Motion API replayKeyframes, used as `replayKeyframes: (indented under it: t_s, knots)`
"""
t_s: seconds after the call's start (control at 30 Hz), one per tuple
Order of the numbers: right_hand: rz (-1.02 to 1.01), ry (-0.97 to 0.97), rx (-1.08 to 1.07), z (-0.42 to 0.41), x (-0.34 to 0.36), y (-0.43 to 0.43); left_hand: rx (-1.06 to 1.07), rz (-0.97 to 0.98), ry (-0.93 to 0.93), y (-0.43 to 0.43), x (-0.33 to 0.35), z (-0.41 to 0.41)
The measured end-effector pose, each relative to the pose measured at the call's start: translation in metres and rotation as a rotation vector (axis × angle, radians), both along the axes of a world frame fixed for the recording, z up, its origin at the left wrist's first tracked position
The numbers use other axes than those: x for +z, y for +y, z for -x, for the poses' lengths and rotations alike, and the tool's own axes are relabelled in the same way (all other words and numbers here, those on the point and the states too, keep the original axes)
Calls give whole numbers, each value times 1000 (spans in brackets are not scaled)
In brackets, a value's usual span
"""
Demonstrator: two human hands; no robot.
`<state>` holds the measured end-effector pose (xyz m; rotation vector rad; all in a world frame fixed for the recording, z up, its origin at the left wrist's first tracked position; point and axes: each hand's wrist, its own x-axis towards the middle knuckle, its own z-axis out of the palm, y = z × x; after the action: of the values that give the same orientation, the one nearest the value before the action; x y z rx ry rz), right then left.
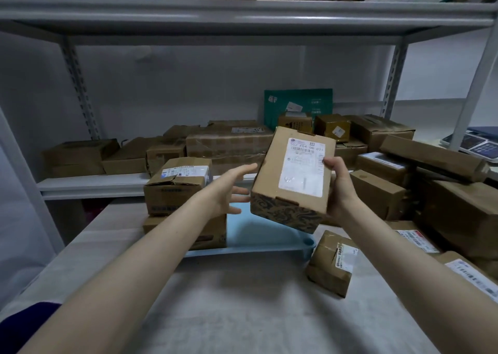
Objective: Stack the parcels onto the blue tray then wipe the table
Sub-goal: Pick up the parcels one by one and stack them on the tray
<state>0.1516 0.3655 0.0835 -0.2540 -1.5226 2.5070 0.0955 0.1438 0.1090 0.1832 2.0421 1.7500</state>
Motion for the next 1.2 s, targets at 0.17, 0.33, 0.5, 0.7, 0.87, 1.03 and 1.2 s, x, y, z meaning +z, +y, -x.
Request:
replayKeyframes:
  t_s: [0.17,0.33,0.5,0.7,0.87,1.03,1.2]
  knots:
    - [56,39,60,5,-1,-8,-198,-105,24,-4,7,-4]
    - [-37,-144,82,20,0,-22,65,2,140,0,17,-1]
    - [-141,-297,131,34,-8,-38,265,3,250,-4,17,5]
    - [69,-244,197,35,-16,-42,171,-37,481,-3,20,-1]
    - [178,-195,309,37,-26,-32,106,-29,431,-3,30,0]
    - [283,-57,432,41,-31,-24,29,-3,325,-7,34,4]
    - [271,62,332,55,-23,-24,107,11,392,-17,45,14]
